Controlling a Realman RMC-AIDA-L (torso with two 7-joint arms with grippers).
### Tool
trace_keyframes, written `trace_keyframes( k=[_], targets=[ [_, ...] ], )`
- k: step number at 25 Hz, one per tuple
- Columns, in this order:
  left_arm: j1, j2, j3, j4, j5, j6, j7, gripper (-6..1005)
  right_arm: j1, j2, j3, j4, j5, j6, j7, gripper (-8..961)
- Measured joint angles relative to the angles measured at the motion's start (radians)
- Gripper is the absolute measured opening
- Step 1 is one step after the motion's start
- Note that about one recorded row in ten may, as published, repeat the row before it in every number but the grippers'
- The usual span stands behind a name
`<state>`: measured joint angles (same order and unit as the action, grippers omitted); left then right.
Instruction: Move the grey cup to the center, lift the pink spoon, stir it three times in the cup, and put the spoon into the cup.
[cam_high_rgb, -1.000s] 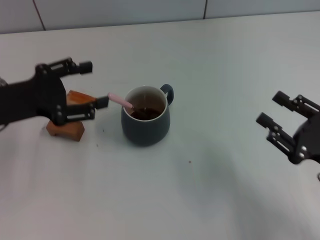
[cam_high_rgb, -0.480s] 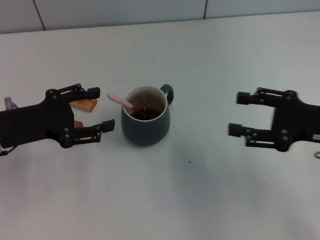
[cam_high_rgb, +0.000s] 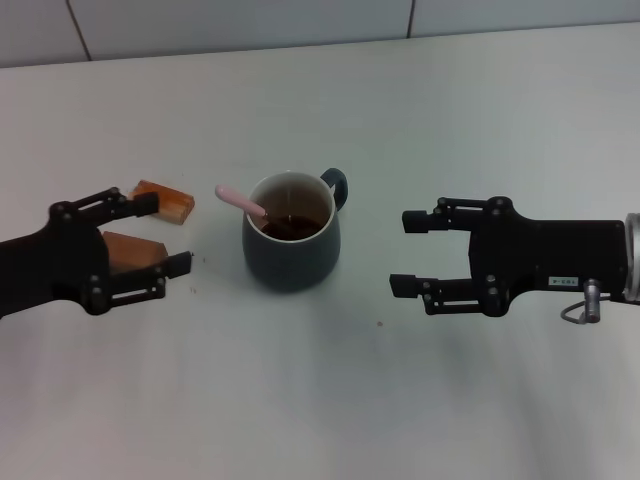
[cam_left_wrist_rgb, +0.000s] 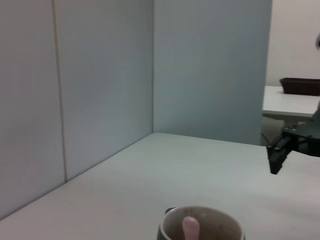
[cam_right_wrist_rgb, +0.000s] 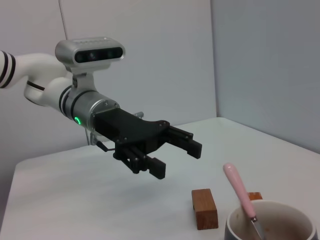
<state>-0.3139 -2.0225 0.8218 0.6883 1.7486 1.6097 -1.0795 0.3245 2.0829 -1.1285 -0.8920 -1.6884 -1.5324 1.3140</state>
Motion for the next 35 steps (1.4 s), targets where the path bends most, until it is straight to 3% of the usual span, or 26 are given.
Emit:
trace_keyframes(
  k=[16, 35],
  targets=[
    [0.045, -0.004, -0.027, 0.000, 0.004, 0.004, -0.010, 816, -0.004, 0.003, -0.002, 0.007, 0.003, 0.012, -0.026, 760],
    [0.050, -0.002, -0.024, -0.001, 0.018, 0.020, -0.034, 816, -0.007, 0.004, -0.019, 0.026, 0.007, 0.012, -0.061, 759]
  ],
)
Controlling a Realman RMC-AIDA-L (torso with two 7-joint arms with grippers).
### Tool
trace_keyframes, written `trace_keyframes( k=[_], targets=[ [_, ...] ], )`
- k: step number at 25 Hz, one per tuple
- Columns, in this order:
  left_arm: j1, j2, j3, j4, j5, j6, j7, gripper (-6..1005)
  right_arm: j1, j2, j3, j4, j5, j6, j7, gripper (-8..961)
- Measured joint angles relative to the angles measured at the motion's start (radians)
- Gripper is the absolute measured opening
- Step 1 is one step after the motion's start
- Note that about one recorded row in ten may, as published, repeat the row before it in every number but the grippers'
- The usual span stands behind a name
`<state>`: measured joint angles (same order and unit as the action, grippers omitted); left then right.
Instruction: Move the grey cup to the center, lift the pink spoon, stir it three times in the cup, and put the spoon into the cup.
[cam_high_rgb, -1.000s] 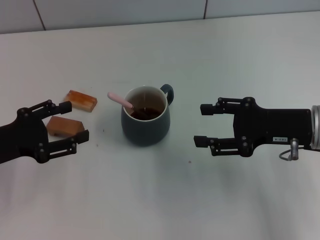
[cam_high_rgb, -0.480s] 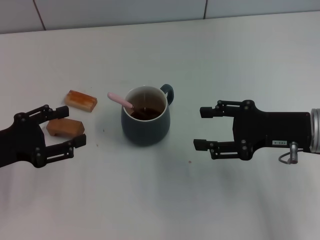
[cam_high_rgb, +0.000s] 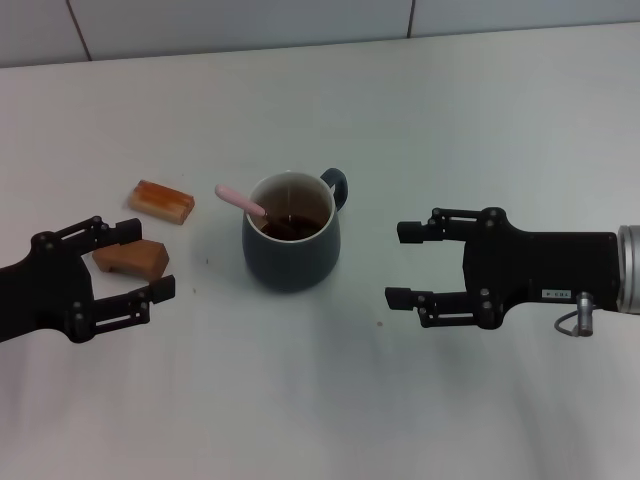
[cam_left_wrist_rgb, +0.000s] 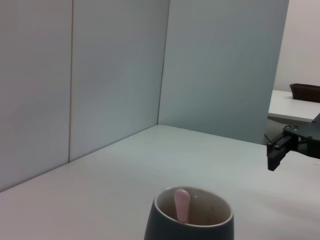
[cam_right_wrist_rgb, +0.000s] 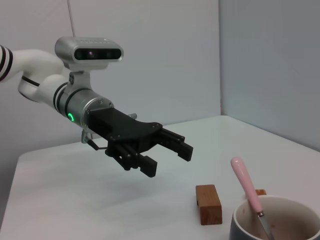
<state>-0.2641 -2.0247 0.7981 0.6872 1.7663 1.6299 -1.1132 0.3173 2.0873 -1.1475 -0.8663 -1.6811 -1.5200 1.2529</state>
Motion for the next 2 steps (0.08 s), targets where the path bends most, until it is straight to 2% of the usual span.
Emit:
trace_keyframes(
  k=[2],
  targets=[
    [0.001, 0.000, 0.001, 0.000, 0.000, 0.006, 0.001, 816, 0.000, 0.000, 0.000, 0.009, 0.006, 0.001, -0.009, 759]
  ],
)
